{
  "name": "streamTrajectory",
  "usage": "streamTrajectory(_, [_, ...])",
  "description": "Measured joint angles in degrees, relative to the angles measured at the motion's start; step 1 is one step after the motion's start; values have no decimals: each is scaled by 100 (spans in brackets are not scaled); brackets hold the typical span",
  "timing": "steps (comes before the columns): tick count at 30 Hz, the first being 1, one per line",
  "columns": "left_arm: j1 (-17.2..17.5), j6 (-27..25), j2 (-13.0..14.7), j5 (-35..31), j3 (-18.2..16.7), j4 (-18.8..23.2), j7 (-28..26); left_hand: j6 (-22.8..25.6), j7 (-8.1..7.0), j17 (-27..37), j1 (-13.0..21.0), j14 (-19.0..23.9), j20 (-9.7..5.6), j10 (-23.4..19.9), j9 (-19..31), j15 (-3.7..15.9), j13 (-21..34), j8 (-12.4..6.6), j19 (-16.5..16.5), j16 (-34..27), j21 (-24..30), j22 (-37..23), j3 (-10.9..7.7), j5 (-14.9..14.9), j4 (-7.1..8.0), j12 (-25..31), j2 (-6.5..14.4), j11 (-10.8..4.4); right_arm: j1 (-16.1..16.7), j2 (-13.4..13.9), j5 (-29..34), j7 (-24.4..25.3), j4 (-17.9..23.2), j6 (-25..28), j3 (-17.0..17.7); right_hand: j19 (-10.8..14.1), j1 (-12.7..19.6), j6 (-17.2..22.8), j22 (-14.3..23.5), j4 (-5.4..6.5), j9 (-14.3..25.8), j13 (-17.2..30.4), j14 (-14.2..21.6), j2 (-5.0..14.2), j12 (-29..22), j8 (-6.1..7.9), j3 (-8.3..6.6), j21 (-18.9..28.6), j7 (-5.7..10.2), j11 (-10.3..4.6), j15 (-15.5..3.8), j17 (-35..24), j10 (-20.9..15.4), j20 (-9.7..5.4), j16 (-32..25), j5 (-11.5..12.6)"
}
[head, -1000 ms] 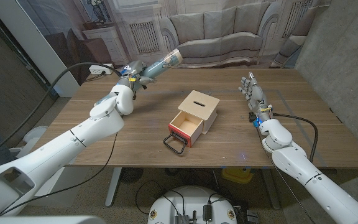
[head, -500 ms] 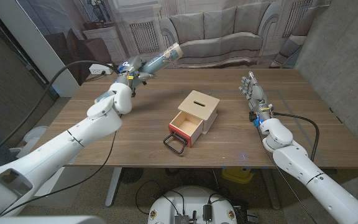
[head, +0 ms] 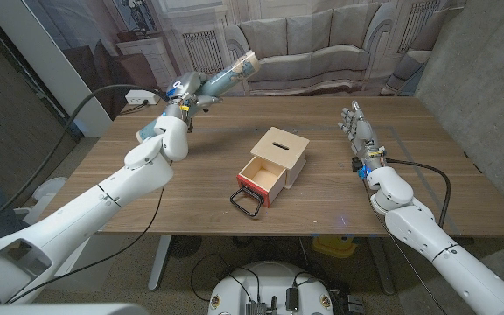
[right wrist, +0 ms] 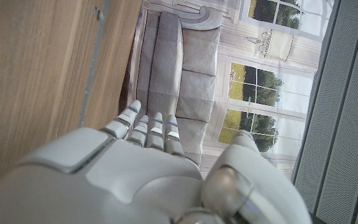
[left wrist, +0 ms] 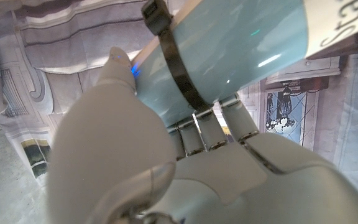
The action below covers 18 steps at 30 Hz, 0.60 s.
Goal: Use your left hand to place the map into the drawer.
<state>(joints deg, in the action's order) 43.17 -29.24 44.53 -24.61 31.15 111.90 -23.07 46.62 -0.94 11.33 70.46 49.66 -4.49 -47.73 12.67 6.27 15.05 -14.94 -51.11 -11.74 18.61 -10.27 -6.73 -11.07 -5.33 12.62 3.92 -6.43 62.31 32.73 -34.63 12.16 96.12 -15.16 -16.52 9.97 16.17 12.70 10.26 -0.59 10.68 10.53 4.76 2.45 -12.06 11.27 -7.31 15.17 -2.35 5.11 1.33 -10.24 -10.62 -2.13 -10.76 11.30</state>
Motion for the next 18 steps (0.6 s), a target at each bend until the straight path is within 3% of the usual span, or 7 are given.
streamTrajectory(8, [130,407,-36,79,-166,-90,-186,30,-30,0,0,0,0,0,-1,0,0,0,0,0,0,0,-1,0,-1,0,0,0,23,0,22,35,31,0,13,0,0,0,0,0,0,0,0,0,0,0,0,0,0,0,0,0,0,0,0,0])
streamTrajectory(18, [355,1598,-94,207,-403,-297,-692,29,-29,0,8,0,0,-22,-2,0,-1,0,0,0,0,0,0,0,-1,0,8,-22,51,22,53,76,115,7,36,0,0,0,0,0,0,0,0,0,0,0,0,0,0,0,0,0,0,0,0,0])
